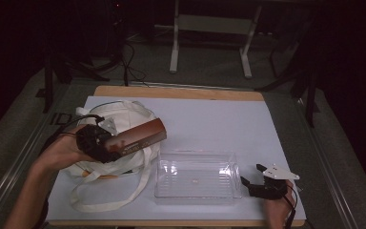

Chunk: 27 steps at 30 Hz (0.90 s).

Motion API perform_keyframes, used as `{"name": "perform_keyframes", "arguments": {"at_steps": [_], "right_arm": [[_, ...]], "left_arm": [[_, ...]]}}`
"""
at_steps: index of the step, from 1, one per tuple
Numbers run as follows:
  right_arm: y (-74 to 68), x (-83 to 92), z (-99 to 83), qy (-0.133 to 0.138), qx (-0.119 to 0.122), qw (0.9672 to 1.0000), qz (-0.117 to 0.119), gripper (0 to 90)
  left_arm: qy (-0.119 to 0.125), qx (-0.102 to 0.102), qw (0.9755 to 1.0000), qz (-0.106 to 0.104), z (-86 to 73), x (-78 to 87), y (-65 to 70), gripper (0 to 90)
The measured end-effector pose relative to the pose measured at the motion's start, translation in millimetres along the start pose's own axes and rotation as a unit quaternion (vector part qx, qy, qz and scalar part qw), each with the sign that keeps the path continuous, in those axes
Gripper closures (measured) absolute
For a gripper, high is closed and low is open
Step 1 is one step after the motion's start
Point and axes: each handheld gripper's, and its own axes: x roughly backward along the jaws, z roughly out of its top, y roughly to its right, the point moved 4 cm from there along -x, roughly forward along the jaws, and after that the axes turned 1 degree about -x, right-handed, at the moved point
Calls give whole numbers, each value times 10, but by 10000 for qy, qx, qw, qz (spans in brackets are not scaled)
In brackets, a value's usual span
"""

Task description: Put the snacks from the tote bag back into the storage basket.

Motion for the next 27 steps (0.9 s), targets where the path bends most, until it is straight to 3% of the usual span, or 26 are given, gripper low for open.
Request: {"name": "perform_keyframes", "arguments": {"at_steps": [13, 27], "right_arm": [[0, -3, 1, -10, 12, 10000, 5, 174], [0, -2, 1, -14, 8, 10000, 13, 174]], "left_arm": [[-33, -325, 9993, -167, 87, -2, 103, 437], [-106, -697, 9969, -352, 219, 3, 222, 437]]}}
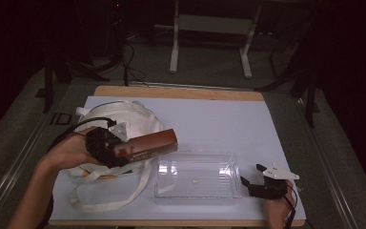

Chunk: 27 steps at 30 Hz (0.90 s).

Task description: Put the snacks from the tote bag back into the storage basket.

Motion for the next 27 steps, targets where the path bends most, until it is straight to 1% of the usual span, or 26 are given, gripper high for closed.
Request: {"name": "perform_keyframes", "arguments": {"at_steps": [7, 13, 19, 26, 27], "right_arm": [[0, 1, 0, 3, -6, 10000, 1, 174], [0, 0, 0, 0, -8, 10000, 2, 174], [0, -1, 0, -3, -1, 10000, 5, 174], [-2, -3, 0, -15, -6, 10000, 13, 174], [-1, -3, 0, -15, -5, 10000, 16, 174]], "left_arm": [[-21, -159, 9998, -82, 57, -7, 62, 436], [-83, -369, 9992, -115, 134, -22, 124, 436], [11, -506, 9986, -145, 227, -52, 182, 436], [50, -797, 9966, -200, 334, -110, 238, 437], [52, -795, 9965, -240, 345, -120, 253, 437]]}}
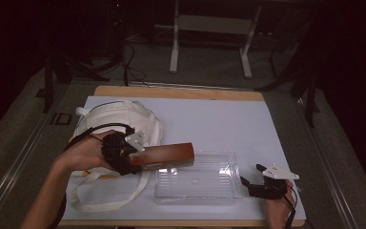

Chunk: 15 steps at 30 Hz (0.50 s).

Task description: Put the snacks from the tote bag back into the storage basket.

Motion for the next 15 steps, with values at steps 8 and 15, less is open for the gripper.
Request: {"name": "perform_keyframes", "arguments": {"at_steps": [8, 15], "right_arm": [[0, 1, 0, 4, -2, 10000, 5, 174], [0, 0, 0, 9, -4, 10000, 5, 174]], "left_arm": [[9, -148, 9998, -92, 76, -84, 33, 437], [-44, -199, 9996, -172, 97, -138, 52, 437]]}}
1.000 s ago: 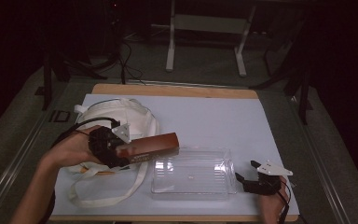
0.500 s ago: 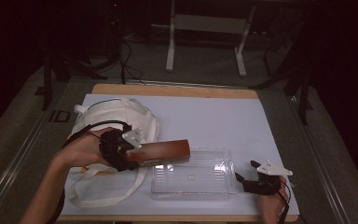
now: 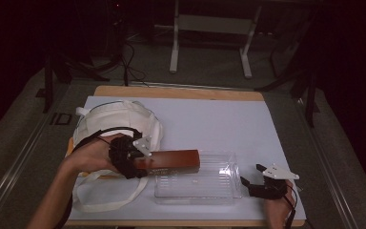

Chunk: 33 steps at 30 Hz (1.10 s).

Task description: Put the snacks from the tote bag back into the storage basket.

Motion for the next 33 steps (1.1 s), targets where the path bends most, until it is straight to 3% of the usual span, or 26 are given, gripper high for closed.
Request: {"name": "perform_keyframes", "arguments": {"at_steps": [20, 33], "right_arm": [[-3, 1, -1, -15, -7, 10000, 3, 174], [-3, -1, -1, -26, -3, 10000, 2, 174]], "left_arm": [[-97, -218, 9996, -166, 102, -175, 99, 437], [-283, -345, 9985, -318, 156, -282, 158, 436]]}}
